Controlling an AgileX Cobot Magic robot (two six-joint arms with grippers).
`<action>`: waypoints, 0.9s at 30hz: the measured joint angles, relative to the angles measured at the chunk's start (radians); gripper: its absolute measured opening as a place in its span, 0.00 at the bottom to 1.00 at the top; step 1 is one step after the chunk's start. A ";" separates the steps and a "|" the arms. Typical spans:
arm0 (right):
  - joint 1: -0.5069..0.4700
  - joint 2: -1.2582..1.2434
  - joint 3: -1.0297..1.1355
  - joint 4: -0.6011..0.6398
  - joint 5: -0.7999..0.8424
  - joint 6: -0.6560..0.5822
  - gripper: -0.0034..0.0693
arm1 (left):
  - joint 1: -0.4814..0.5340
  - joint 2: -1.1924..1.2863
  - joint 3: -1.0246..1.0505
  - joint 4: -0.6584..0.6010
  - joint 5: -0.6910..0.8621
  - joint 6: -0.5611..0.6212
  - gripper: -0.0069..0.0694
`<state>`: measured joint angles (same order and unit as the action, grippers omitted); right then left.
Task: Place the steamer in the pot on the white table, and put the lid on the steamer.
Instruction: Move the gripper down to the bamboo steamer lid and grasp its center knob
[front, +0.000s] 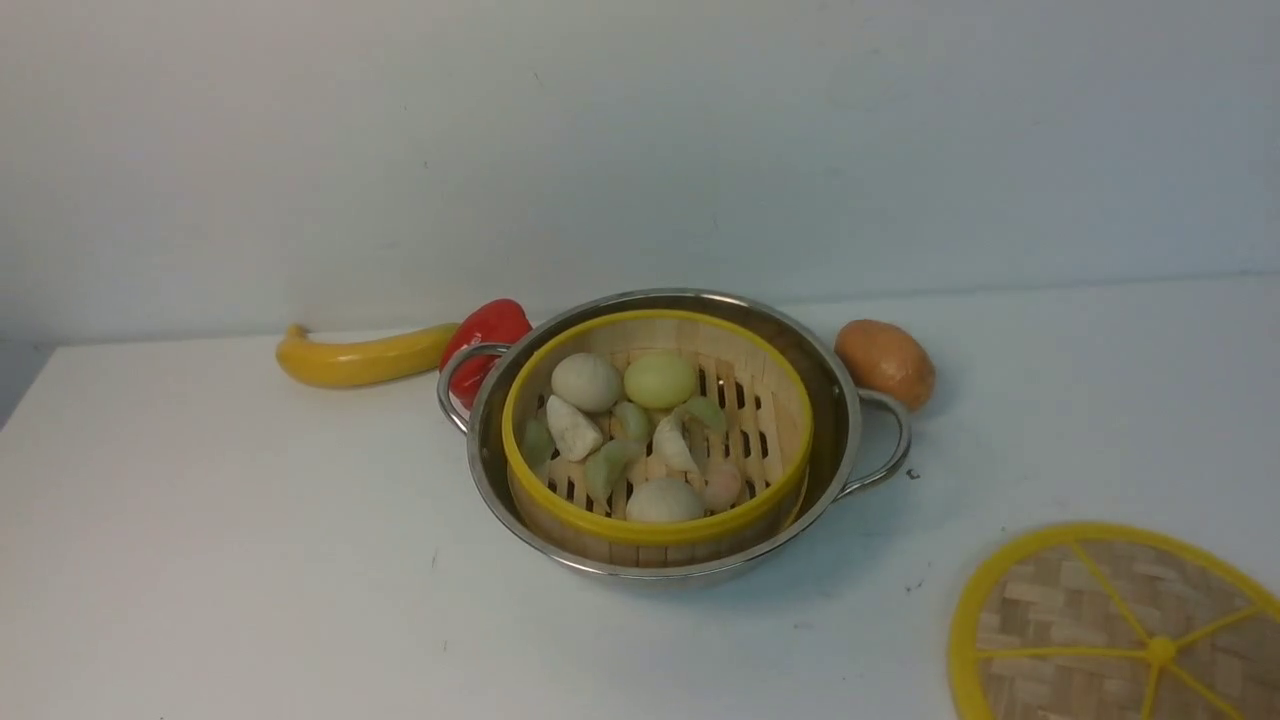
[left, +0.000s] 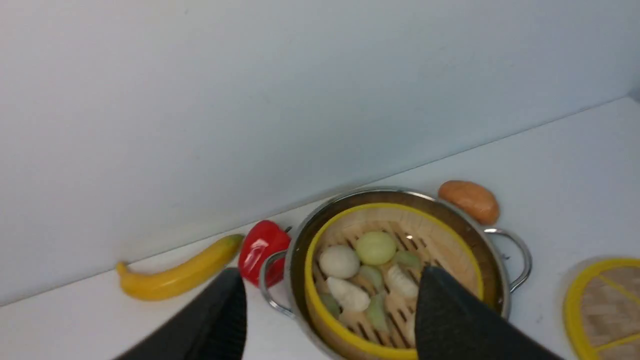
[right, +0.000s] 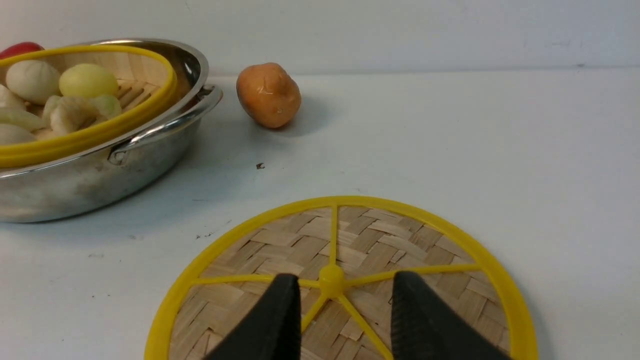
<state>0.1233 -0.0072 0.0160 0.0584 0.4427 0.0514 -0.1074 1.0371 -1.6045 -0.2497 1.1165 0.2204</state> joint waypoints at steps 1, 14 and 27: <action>0.000 0.000 0.000 0.000 0.000 0.000 0.38 | 0.000 -0.061 0.121 0.018 -0.058 0.011 0.64; 0.000 0.000 0.000 0.000 0.000 0.000 0.38 | 0.080 -0.590 1.305 0.064 -0.765 0.045 0.64; 0.000 0.000 0.000 0.000 0.000 0.000 0.38 | 0.084 -1.020 1.587 0.113 -0.694 0.045 0.64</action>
<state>0.1233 -0.0072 0.0160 0.0584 0.4427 0.0514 -0.0231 0.0171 -0.0177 -0.1364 0.4227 0.2658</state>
